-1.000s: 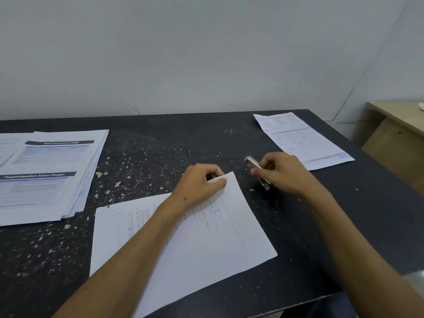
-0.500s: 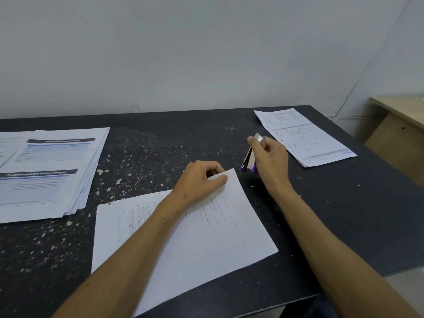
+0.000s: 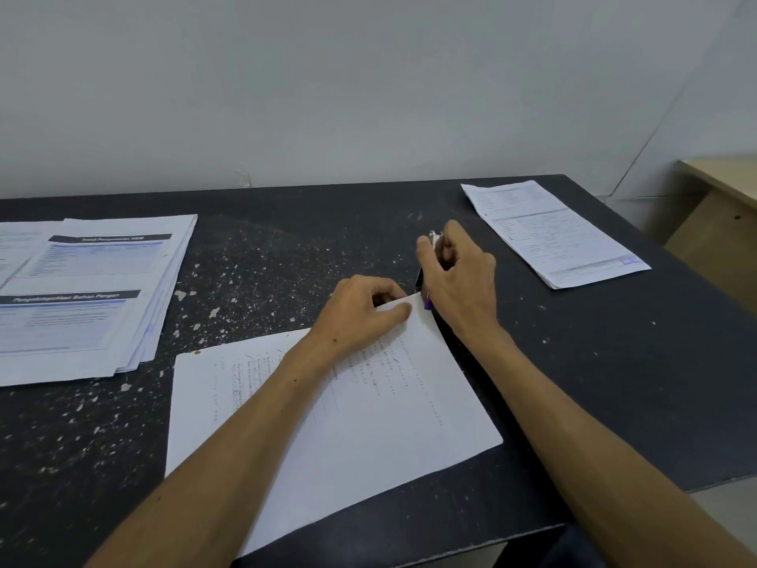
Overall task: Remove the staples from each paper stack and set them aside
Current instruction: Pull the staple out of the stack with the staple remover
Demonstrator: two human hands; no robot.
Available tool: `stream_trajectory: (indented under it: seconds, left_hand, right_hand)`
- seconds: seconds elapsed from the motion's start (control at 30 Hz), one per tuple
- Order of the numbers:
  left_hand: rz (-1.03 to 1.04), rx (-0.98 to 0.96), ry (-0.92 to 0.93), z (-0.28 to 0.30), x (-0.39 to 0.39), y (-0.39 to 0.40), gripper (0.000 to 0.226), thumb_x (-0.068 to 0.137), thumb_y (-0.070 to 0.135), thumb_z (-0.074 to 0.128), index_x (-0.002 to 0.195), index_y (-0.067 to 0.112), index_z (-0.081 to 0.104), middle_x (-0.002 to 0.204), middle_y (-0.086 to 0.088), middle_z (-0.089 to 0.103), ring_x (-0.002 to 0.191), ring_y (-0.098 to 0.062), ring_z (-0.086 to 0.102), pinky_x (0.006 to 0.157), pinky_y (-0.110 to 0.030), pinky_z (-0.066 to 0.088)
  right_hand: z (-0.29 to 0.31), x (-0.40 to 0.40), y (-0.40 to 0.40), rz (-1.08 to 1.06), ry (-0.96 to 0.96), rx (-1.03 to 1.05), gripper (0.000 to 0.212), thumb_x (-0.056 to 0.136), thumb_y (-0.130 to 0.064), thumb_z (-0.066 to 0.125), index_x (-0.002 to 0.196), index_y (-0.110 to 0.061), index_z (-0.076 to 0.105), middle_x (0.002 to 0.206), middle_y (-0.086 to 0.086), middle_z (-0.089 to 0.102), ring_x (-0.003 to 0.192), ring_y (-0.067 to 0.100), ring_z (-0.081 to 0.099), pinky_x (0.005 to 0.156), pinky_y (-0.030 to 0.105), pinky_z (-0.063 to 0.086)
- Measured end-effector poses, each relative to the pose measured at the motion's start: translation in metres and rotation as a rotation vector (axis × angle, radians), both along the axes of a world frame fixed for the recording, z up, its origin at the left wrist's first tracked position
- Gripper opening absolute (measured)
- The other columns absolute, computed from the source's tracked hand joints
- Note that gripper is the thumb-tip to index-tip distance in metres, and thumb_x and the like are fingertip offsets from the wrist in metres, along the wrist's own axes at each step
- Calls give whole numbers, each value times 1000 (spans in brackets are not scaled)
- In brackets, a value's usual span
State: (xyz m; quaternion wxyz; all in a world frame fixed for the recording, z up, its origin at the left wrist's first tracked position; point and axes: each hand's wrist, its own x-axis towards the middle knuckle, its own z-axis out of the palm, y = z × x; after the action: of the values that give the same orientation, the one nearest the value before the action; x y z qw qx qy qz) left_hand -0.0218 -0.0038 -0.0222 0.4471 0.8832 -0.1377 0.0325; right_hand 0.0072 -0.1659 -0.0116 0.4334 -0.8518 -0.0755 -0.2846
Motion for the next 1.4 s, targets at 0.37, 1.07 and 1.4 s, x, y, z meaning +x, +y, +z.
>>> stream_trajectory:
  seconds: [0.37,1.07,1.4]
  left_hand:
    - [47,56,-58,-2,1,-2,9,87,29,76,86,21,78,78,12,74,73,-5,68,69,-21,54]
    - [22,38,-49,-4,3,1,7,84,31,77,84,23,76,79,13,74,75,-4,69,72,-25,57]
    - [12,40,-52,-5,4,1,7,83,31,75,82,24,75,77,11,74,73,-7,69,72,-29,58]
  right_hand:
    - [-3,1,3,-68,-6,-152,26,103,-42,56,89,-23,47,63,-11,54,53,12,54,59,24,46]
    - [8,14,2,41,225,-135,64,106,-50,47,64,-3,61,56,8,61,53,22,59,62,39,52]
    - [8,19,5,101,283,-191,68,106,-54,43,70,1,62,61,10,63,61,28,63,71,51,57]
